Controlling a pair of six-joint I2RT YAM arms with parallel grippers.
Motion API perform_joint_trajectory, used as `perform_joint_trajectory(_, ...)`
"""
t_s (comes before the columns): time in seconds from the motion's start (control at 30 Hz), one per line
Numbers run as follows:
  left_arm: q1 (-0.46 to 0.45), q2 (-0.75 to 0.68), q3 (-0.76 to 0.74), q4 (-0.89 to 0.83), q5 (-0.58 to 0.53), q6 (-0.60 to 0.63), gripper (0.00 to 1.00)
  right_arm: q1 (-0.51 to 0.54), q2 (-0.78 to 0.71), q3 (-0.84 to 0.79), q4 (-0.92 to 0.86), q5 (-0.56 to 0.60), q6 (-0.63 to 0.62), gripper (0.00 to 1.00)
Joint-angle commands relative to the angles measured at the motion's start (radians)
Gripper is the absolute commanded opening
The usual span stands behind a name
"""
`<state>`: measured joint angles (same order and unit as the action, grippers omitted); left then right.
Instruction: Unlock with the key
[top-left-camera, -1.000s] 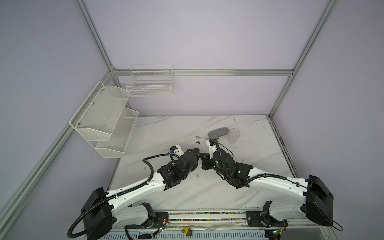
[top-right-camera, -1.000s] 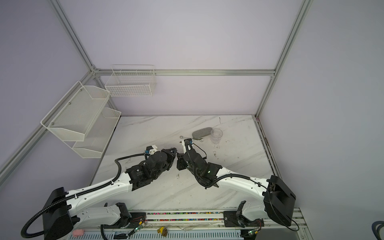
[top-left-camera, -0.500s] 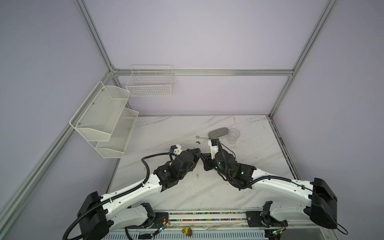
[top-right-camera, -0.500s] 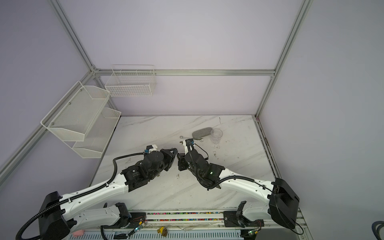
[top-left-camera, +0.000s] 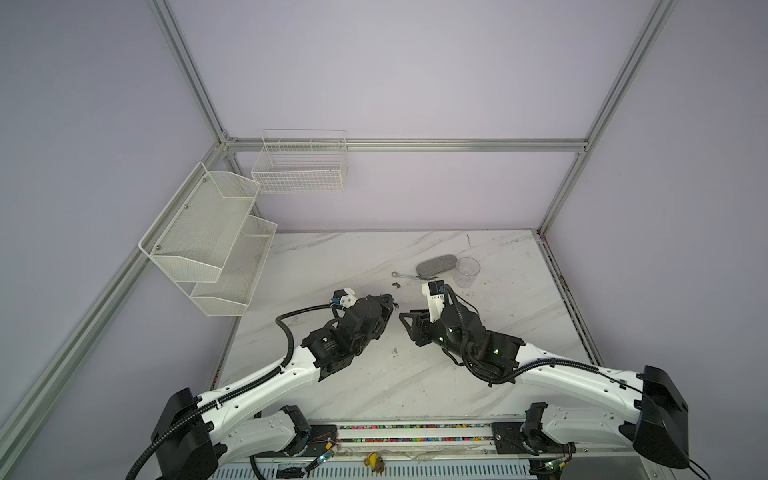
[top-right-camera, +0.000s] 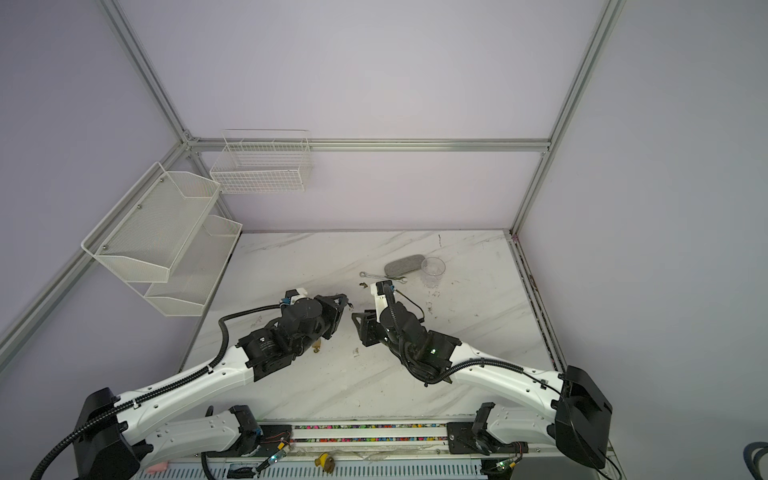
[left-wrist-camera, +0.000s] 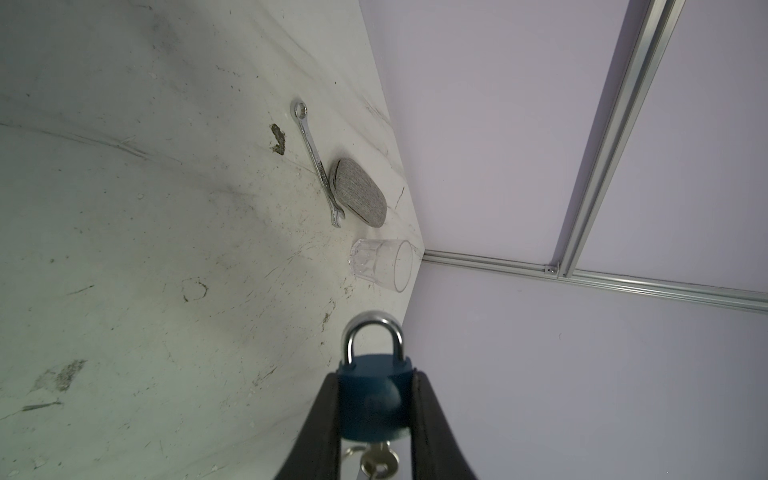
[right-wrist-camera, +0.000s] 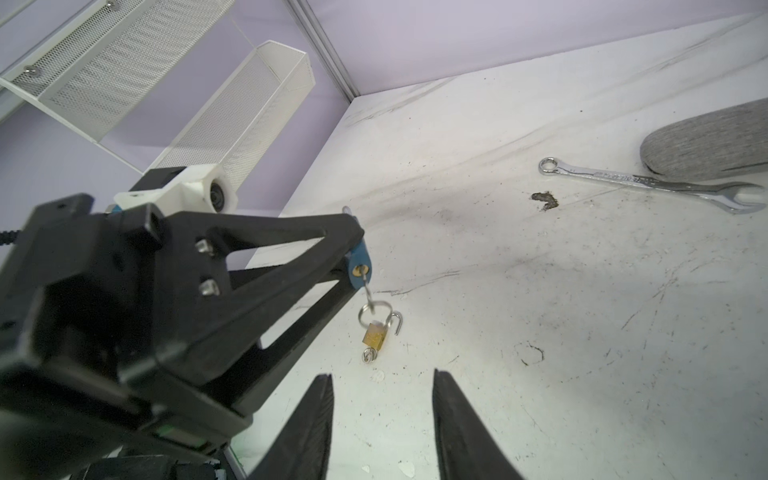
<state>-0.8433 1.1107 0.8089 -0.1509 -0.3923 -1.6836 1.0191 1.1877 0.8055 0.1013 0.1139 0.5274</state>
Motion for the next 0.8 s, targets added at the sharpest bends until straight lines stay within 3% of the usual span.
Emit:
perform_joint_trajectory(0.0, 0.009, -0.009, 0.010, 0.041, 0.015, 0.008, 0.00, -0.039, -0.029, -0.008, 0.053, -0.098, -0.019, 0.44)
perform_joint_trajectory(0.17, 0.007, 0.003, 0.015, 0.063, 0.055, 0.008, 0.00, -0.116, -0.010, -0.009, 0.138, -0.256, -0.056, 0.42)
perform_joint_trajectory(0.33, 0.007, 0.008, 0.018, 0.066, 0.063, 0.011, 0.00, -0.149, 0.021, 0.013, 0.137, -0.250, -0.057, 0.32)
perform_joint_trajectory(0.77, 0.008, 0.026, 0.032, 0.074, 0.075, 0.015, 0.00, -0.149, 0.065, 0.007, 0.153, -0.259, -0.074, 0.23)
